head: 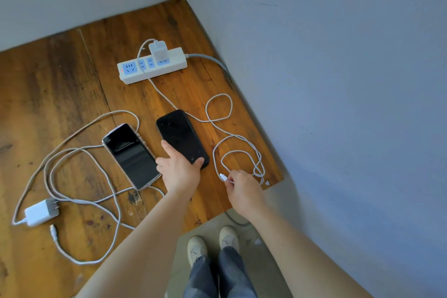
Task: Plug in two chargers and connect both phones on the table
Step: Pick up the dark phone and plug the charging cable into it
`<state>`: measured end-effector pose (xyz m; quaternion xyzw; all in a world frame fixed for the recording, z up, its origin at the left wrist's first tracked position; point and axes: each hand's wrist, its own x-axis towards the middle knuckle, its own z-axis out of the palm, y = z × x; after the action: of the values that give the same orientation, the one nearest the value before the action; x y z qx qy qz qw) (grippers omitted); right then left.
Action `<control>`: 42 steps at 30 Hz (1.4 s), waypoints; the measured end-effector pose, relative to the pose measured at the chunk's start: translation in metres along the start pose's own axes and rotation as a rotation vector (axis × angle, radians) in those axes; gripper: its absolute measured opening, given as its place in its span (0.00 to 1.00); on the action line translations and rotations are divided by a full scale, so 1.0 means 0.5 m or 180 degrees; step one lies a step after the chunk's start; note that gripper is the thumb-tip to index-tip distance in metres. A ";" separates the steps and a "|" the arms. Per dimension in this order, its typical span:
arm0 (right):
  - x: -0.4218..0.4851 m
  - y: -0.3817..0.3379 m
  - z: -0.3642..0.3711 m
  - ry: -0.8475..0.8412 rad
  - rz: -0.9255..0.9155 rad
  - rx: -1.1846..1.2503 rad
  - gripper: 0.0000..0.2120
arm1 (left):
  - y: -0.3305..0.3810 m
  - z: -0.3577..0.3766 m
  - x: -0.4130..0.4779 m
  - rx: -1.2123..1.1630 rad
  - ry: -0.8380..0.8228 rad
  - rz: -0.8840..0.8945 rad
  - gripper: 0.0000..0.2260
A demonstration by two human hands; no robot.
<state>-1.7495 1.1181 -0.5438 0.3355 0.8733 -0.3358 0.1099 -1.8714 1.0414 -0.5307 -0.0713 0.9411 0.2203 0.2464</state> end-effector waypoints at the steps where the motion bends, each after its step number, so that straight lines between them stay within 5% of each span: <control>1: 0.000 0.000 -0.001 0.0008 0.0014 0.0013 0.09 | 0.002 -0.001 0.004 -0.0107 -0.0006 -0.0065 0.48; 9: -0.003 -0.001 -0.013 -0.0003 0.0231 0.0222 0.07 | 0.010 -0.005 0.031 -0.0331 -0.0109 -0.0464 0.48; 18: -0.022 -0.019 -0.066 0.0040 0.0365 0.0553 0.07 | -0.019 -0.071 0.008 -0.1369 -0.0537 -0.0289 0.07; 25: -0.102 -0.085 -0.173 0.0184 -0.0034 0.0715 0.13 | -0.020 -0.189 -0.091 -0.2867 -0.1327 -0.1246 0.12; 33: -0.226 -0.170 -0.269 0.0375 -0.0559 0.1102 0.12 | -0.045 -0.312 -0.212 -0.3673 -0.1842 -0.1010 0.14; 42: -0.279 -0.225 -0.283 0.0338 -0.1211 0.0522 0.13 | -0.039 -0.365 -0.256 -0.3980 -0.1896 -0.0701 0.14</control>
<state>-1.7142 1.0784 -0.3217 0.1896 0.8952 -0.4022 -0.0292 -1.8344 0.9453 -0.3321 -0.2312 0.5177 0.7042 0.4274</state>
